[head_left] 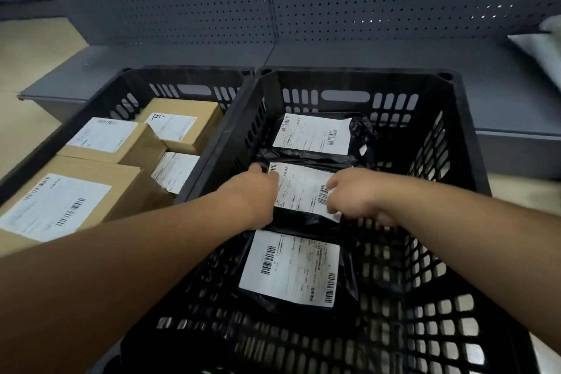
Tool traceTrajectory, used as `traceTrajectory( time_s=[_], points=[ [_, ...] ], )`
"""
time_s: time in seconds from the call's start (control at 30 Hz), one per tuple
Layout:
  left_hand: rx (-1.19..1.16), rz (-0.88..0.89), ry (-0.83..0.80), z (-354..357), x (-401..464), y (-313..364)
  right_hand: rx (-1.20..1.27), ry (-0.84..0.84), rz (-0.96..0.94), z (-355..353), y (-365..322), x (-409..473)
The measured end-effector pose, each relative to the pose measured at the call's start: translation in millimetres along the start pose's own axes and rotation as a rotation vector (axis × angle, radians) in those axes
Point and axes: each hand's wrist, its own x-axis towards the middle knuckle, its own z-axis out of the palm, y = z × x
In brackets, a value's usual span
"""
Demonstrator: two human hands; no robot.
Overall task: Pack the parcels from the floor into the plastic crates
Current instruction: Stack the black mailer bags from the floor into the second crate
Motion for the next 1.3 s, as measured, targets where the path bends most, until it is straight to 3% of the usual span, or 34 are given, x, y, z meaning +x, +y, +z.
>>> traceTrajectory(
  time_s=[0.17,0.5,0.67,0.83,1.0,1.13,1.3],
  points=[
    [0.153,0.038,0.095,5,8,8,-0.030,-0.055,-0.013,1,-2,9],
    [0.206,0.055,0.060,6,19,13,-0.303,-0.113,0.010,2,-11,14],
    [0.171,0.004,-0.048,-5,14,24,-0.328,-0.118,-0.021,-10,-8,0],
    [0.186,-0.012,-0.062,-29,11,47,-0.274,0.011,-0.080,-40,2,-28],
    [0.140,0.031,0.022,-49,10,75,-0.132,0.302,-0.202,-77,21,-59],
    [0.049,0.096,0.169,-75,8,106,0.069,0.501,-0.292,-109,50,-78],
    [-0.076,0.203,0.367,-106,5,139,0.086,0.666,-0.347,-142,90,-90]
  ],
)
